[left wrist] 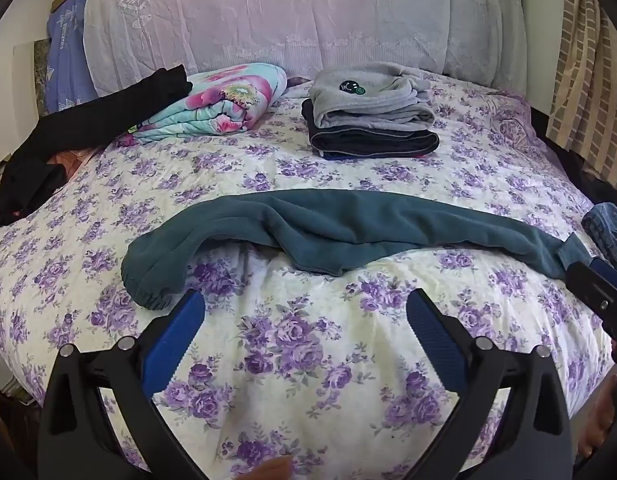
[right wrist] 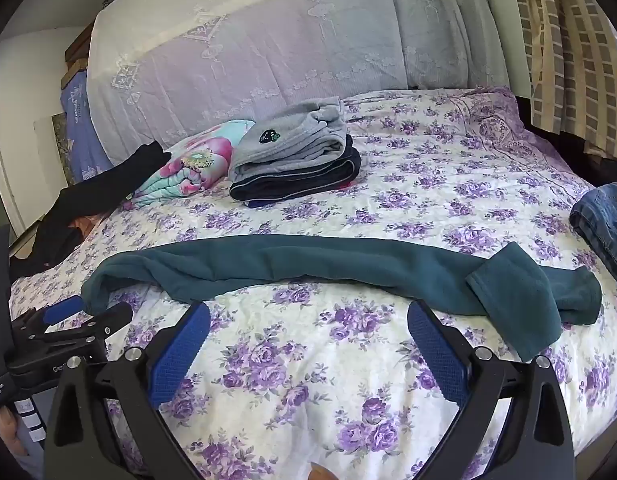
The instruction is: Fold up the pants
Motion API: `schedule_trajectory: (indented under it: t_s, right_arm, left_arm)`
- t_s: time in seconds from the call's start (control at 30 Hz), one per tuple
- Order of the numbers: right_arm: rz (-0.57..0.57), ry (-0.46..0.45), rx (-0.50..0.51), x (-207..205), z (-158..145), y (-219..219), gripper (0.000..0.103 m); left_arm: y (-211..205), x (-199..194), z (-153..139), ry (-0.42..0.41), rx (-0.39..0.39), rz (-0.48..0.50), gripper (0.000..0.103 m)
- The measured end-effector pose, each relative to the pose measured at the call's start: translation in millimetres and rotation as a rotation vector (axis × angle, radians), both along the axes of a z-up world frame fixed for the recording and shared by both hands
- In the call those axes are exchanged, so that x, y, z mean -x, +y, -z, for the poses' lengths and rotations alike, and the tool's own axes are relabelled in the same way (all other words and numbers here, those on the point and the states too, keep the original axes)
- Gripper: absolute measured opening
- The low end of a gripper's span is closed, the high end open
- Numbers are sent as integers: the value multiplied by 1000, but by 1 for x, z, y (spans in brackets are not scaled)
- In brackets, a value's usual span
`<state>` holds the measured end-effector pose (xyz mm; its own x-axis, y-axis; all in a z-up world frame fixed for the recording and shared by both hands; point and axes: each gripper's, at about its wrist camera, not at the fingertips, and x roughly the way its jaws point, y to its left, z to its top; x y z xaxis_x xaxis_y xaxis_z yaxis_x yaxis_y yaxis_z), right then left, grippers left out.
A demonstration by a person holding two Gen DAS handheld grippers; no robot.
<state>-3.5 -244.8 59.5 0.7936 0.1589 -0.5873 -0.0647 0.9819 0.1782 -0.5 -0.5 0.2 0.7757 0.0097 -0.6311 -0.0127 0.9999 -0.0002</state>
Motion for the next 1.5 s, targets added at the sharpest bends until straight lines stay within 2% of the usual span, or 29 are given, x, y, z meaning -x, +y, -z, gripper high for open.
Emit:
schedule_trajectory:
  t_s: [1.5]
  right_arm:
    - [6, 4, -2, 2, 3, -6, 99]
  left_arm:
    - [-1, 1, 0, -4, -9, -1, 99]
